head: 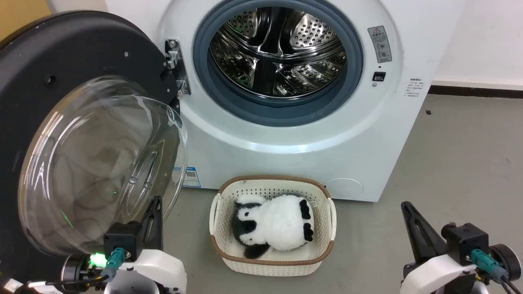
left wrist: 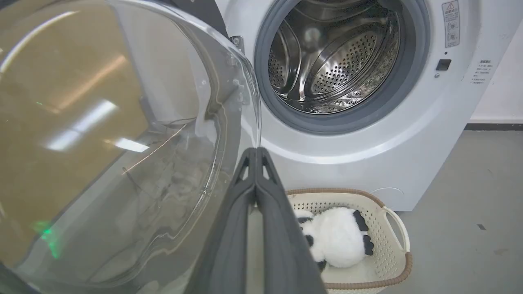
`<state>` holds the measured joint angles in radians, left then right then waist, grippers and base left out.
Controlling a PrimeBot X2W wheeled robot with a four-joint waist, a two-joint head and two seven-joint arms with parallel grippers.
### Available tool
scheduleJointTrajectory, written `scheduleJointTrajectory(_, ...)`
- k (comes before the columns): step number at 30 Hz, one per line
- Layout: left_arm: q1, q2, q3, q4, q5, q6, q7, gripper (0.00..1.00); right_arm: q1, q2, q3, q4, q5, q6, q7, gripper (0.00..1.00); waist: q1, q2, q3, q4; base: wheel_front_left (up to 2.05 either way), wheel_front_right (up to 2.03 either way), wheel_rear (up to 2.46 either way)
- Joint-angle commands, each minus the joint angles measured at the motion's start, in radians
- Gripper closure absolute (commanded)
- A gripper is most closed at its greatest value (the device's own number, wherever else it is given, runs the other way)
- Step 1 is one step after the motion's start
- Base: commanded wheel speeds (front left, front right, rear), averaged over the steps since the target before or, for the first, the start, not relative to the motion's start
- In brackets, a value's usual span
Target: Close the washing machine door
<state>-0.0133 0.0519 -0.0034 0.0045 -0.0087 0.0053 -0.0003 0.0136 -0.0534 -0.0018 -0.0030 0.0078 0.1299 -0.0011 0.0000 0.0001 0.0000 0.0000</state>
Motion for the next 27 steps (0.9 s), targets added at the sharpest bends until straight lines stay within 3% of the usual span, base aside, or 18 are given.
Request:
scheduleJointTrajectory(1, 0.013, -0.002, 0.003, -0.005, 0.009, -0.005, 0.0, 1.0, -0.014, 0.003, 0.002, 0.003, -0.008, 0.001, 0.001, 1.0, 0.0, -0.0001, 0.0, 0.0, 0.0, 0.0, 0.0)
scheduleJointTrajectory(26, 0.013, -0.002, 0.003, -0.005, 0.009, -0.005, 0.0, 1.0, -0.014, 0.003, 0.002, 0.003, -0.008, 0.001, 0.001, 1.0, 0.0, -0.0001, 0.0, 0.0, 0.0, 0.0, 0.0)
scheduleJointTrajectory(27, 0.003, -0.001, 0.003, -0.001, 0.0, 0.0, 0.0, 0.0, -0.001, 0.0, 0.002, 0.001, 0.0, 0.0, 0.0, 0.0, 0.0, -0.0001, 0.0, 0.0, 0.0, 0.0, 0.0)
